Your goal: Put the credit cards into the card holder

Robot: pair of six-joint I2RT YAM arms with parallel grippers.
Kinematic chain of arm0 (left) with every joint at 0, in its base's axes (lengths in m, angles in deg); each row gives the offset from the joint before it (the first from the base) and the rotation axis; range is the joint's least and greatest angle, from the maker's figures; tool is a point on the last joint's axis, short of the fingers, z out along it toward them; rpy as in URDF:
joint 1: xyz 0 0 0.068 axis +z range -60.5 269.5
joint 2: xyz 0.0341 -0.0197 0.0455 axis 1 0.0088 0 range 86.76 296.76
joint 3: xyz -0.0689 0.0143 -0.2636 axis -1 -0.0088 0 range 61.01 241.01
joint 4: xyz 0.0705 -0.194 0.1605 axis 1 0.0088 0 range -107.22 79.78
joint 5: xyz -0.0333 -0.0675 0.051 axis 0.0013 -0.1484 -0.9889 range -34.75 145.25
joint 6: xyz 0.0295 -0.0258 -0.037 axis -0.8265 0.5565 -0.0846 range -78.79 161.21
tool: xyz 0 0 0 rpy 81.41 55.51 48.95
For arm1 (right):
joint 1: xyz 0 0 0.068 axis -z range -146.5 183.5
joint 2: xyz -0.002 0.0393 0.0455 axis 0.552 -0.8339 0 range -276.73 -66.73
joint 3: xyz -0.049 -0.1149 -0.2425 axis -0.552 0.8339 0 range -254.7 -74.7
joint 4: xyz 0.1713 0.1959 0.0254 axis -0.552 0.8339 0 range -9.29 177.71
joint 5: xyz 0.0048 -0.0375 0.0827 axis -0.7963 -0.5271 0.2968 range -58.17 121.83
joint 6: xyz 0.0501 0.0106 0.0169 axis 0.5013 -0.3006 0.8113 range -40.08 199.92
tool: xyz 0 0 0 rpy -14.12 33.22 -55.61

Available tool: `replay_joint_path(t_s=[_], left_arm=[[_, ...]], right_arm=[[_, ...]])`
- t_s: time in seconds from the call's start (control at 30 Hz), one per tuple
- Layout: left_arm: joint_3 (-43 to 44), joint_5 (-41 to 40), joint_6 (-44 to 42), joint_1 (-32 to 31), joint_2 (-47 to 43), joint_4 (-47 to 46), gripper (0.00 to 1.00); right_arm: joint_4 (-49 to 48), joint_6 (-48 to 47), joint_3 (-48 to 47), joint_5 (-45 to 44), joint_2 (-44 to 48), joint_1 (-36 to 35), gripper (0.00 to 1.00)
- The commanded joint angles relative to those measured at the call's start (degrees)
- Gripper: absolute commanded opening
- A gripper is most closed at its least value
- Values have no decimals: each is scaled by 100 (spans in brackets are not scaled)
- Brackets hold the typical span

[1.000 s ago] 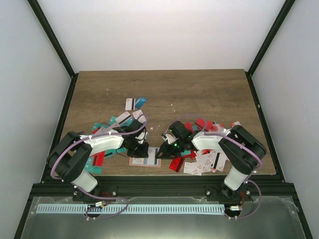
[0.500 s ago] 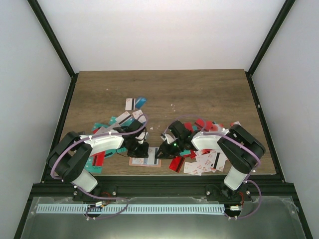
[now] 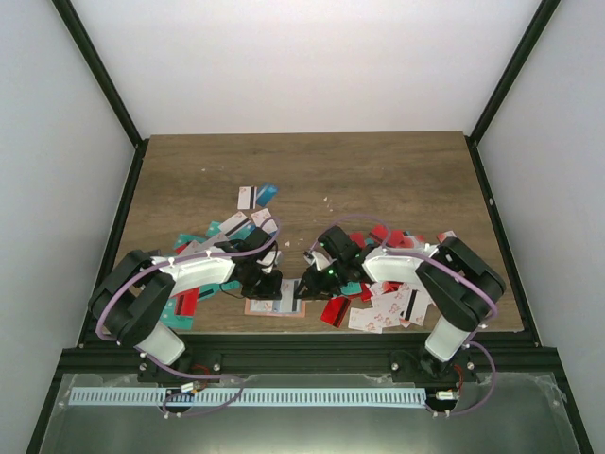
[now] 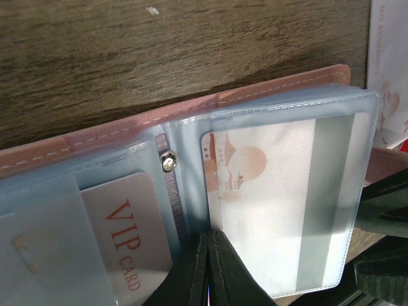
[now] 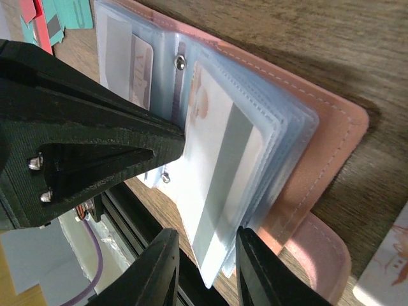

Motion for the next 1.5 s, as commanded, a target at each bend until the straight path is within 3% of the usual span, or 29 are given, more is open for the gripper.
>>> replay_joint_path(t_s=[0.0,0.37,0.67,1.47], left_arm=[[-188,-279,-101,-76,209,60,4],[-187,-297,-114,-75,202,81,4],[-218,-317,-96,-74,190,58,4],[173,-112,93,-78,-94,251,4]], right_arm=[[184,-59,-239,-142,157,-49,27],[20,-54,-275,76,109,-64,27],[539,-157,-417,-250,192,-100,27],[-90,-81,-577,313,-258,-128,27]])
